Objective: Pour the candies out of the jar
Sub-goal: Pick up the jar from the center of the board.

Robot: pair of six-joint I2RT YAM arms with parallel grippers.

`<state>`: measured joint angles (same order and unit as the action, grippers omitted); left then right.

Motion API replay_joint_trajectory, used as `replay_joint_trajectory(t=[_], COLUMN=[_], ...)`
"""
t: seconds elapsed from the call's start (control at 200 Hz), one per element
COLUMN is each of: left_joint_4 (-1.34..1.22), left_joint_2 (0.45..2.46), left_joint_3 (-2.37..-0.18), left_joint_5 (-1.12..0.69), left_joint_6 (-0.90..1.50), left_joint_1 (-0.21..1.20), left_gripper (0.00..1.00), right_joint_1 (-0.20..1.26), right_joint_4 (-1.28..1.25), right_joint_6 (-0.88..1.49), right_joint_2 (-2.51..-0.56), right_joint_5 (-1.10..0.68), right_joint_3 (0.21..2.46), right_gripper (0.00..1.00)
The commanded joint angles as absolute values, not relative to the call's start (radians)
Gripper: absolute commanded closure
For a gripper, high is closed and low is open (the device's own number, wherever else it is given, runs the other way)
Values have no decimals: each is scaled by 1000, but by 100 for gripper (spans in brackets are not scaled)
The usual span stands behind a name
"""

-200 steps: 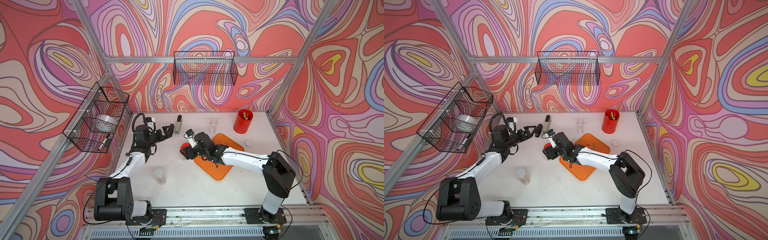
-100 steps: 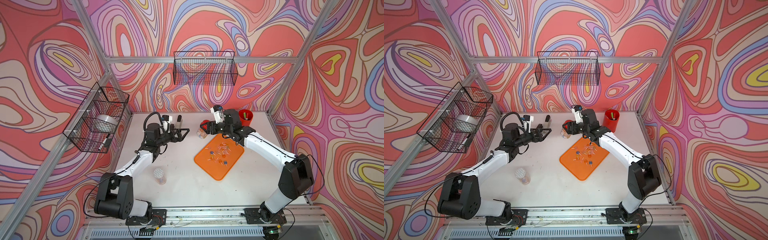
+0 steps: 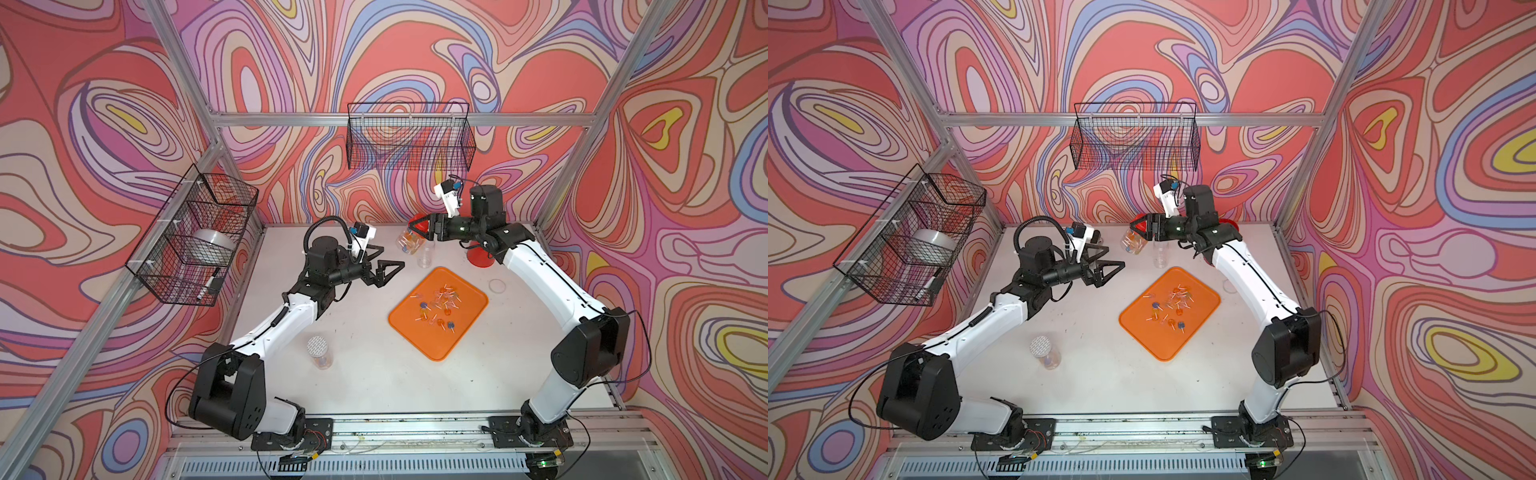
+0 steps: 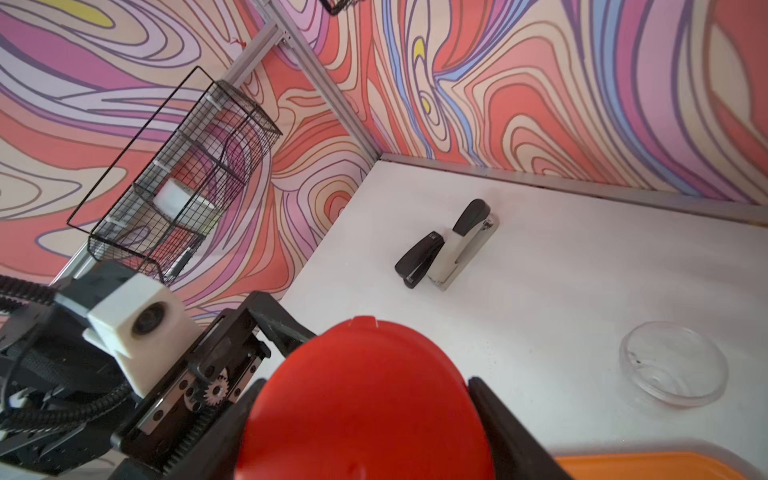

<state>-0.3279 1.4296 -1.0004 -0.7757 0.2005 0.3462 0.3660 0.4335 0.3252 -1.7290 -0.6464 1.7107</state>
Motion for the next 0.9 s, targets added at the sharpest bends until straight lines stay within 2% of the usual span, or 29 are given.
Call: replay_joint_trajectory(t=[0.0, 0.371, 0.891], left_joint_4=[-255, -106, -99], left_joint_2=[1467, 1529, 1576], left_joint_3=[-1067, -1182, -1225], left_joint_5=[-805, -807, -839], left_joint_6=[86, -41, -44], left_joint_1=[361, 393, 403], left_gripper=[0, 0, 9], right_joint_1=[365, 365, 365], right_joint_4=[474, 416, 301], right_joint_6=[327, 399, 498], right_joint_2=[-1745, -1719, -1673], right_joint_5=[-751, -840, -889], right_joint_3=[1736, 1673, 1583], right_gripper=[59, 60, 62])
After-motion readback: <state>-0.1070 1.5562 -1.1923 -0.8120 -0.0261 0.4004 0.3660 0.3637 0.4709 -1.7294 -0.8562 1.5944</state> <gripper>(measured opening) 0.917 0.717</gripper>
